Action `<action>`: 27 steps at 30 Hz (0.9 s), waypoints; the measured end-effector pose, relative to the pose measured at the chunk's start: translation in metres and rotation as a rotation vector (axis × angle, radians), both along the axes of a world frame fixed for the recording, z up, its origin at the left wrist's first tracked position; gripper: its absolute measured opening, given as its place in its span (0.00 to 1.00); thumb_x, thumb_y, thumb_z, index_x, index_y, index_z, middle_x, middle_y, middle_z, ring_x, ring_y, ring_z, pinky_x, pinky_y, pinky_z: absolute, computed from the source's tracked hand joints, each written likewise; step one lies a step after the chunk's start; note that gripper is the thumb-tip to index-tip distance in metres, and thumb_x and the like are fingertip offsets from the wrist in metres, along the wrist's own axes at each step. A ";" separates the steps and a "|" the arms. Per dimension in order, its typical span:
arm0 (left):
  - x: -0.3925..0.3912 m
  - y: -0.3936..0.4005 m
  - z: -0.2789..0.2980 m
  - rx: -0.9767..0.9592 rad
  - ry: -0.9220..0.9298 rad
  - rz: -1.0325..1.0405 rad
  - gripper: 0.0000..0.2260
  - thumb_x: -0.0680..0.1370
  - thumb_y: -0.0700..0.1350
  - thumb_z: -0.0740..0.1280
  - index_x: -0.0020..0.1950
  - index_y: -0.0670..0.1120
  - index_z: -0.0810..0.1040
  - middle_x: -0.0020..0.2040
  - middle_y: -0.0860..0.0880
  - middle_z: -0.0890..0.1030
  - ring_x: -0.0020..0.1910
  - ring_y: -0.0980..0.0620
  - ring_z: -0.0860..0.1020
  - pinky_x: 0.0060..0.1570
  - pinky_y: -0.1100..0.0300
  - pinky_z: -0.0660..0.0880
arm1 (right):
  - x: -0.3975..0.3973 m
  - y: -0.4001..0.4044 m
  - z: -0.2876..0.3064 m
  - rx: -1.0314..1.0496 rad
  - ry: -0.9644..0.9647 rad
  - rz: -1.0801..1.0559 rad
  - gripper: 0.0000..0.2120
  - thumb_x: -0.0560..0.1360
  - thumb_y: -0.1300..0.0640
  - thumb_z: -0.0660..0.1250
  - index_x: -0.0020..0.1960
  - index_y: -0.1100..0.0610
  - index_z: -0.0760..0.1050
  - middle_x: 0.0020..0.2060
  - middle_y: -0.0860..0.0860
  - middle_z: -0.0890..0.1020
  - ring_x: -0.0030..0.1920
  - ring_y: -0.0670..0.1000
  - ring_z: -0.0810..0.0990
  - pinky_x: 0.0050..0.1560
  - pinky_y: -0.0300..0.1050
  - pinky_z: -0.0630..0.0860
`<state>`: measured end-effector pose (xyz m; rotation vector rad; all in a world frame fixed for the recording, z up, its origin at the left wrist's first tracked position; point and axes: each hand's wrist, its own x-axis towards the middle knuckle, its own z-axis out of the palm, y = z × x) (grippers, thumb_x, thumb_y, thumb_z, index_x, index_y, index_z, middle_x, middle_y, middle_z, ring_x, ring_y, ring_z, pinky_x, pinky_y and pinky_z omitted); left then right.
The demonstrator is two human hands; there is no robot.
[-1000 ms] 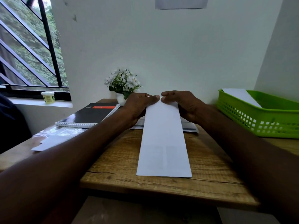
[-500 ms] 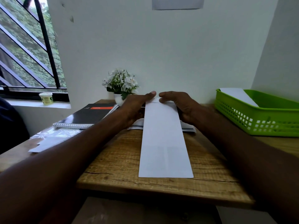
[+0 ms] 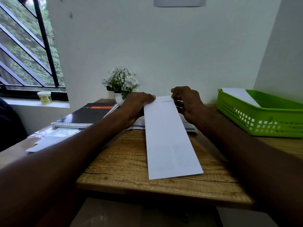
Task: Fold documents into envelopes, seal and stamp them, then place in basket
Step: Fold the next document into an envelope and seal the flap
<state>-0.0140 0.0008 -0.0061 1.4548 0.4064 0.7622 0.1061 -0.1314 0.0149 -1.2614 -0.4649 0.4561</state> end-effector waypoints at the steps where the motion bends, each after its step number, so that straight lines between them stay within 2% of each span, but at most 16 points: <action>1: -0.002 0.001 0.001 -0.013 -0.012 0.009 0.03 0.76 0.38 0.72 0.45 0.40 0.79 0.44 0.41 0.80 0.44 0.44 0.80 0.43 0.55 0.77 | 0.001 -0.001 0.001 0.016 0.022 -0.031 0.08 0.71 0.66 0.65 0.47 0.61 0.80 0.35 0.53 0.75 0.31 0.51 0.70 0.30 0.41 0.73; 3: -0.004 0.002 0.003 -0.041 -0.033 0.024 0.08 0.73 0.40 0.73 0.49 0.39 0.77 0.46 0.39 0.78 0.46 0.42 0.78 0.48 0.49 0.74 | 0.007 -0.003 0.003 0.004 0.043 -0.038 0.08 0.72 0.65 0.64 0.47 0.60 0.81 0.34 0.52 0.74 0.31 0.50 0.69 0.32 0.42 0.72; 5: -0.004 0.003 0.003 -0.048 -0.044 0.032 0.12 0.72 0.41 0.74 0.52 0.39 0.77 0.47 0.38 0.78 0.46 0.41 0.78 0.48 0.48 0.74 | 0.012 -0.007 0.004 -0.094 0.016 0.075 0.05 0.74 0.59 0.67 0.48 0.56 0.80 0.36 0.51 0.77 0.33 0.50 0.74 0.35 0.42 0.74; 7: -0.002 0.004 0.002 -0.029 -0.048 0.031 0.06 0.77 0.39 0.72 0.51 0.38 0.79 0.46 0.38 0.80 0.45 0.42 0.79 0.48 0.50 0.77 | 0.013 -0.007 0.000 -0.211 -0.040 0.233 0.11 0.74 0.49 0.73 0.52 0.55 0.80 0.40 0.51 0.83 0.37 0.51 0.81 0.40 0.43 0.78; 8: 0.000 0.005 0.001 -0.010 -0.044 0.031 0.04 0.78 0.38 0.71 0.49 0.38 0.79 0.46 0.38 0.81 0.45 0.42 0.80 0.47 0.50 0.79 | 0.012 -0.005 -0.002 -0.243 -0.070 0.295 0.14 0.74 0.48 0.74 0.54 0.55 0.81 0.43 0.52 0.85 0.39 0.52 0.84 0.43 0.45 0.81; 9: 0.001 0.006 0.000 0.004 -0.040 0.034 0.04 0.79 0.38 0.71 0.49 0.37 0.80 0.47 0.37 0.82 0.45 0.42 0.81 0.49 0.50 0.80 | 0.010 -0.001 -0.005 -0.249 -0.092 0.333 0.15 0.74 0.50 0.76 0.56 0.57 0.82 0.47 0.54 0.87 0.45 0.54 0.87 0.48 0.49 0.84; 11: 0.000 0.008 0.001 -0.007 -0.035 0.030 0.04 0.79 0.38 0.72 0.50 0.37 0.81 0.49 0.36 0.83 0.47 0.41 0.82 0.53 0.47 0.81 | 0.007 0.005 -0.008 -0.228 -0.120 0.347 0.15 0.74 0.60 0.75 0.60 0.61 0.82 0.57 0.59 0.86 0.55 0.59 0.86 0.58 0.56 0.83; 15: -0.005 0.008 0.003 -0.085 0.020 -0.085 0.14 0.76 0.38 0.75 0.57 0.32 0.81 0.53 0.35 0.85 0.50 0.39 0.85 0.54 0.47 0.83 | 0.005 0.008 -0.007 -0.202 -0.144 0.354 0.19 0.73 0.69 0.73 0.62 0.59 0.82 0.59 0.61 0.84 0.60 0.62 0.84 0.64 0.58 0.79; 17: -0.007 0.007 0.002 -0.074 0.063 -0.111 0.14 0.75 0.37 0.75 0.58 0.31 0.81 0.54 0.35 0.85 0.52 0.38 0.85 0.55 0.45 0.83 | 0.003 0.008 -0.007 -0.193 -0.140 0.348 0.19 0.73 0.70 0.72 0.63 0.61 0.81 0.58 0.62 0.85 0.60 0.63 0.84 0.63 0.60 0.80; 19: -0.008 0.008 0.001 -0.068 0.073 -0.083 0.15 0.74 0.36 0.75 0.58 0.30 0.81 0.54 0.34 0.85 0.53 0.36 0.85 0.56 0.44 0.82 | 0.001 0.007 -0.007 -0.197 -0.144 0.344 0.17 0.74 0.70 0.72 0.62 0.63 0.81 0.57 0.63 0.85 0.57 0.62 0.85 0.56 0.56 0.84; 21: -0.006 0.012 0.000 -0.080 0.046 -0.024 0.15 0.74 0.35 0.76 0.57 0.30 0.80 0.54 0.32 0.84 0.51 0.36 0.84 0.53 0.46 0.83 | 0.002 0.006 -0.011 -0.207 -0.142 0.361 0.15 0.75 0.67 0.73 0.62 0.65 0.80 0.56 0.63 0.85 0.54 0.61 0.86 0.50 0.53 0.85; 24: -0.007 0.018 0.003 -0.133 -0.017 0.042 0.15 0.75 0.35 0.75 0.58 0.29 0.80 0.56 0.31 0.83 0.54 0.35 0.84 0.57 0.42 0.82 | 0.004 0.001 -0.008 -0.278 -0.131 0.396 0.20 0.75 0.60 0.75 0.65 0.66 0.78 0.59 0.62 0.85 0.58 0.62 0.85 0.55 0.54 0.84; 27: -0.010 0.020 0.008 -0.126 -0.057 0.113 0.08 0.77 0.36 0.74 0.53 0.33 0.82 0.52 0.35 0.84 0.50 0.39 0.83 0.59 0.43 0.80 | 0.001 -0.010 0.009 -0.408 -0.162 0.447 0.24 0.74 0.57 0.76 0.65 0.67 0.78 0.58 0.61 0.85 0.58 0.61 0.85 0.52 0.52 0.84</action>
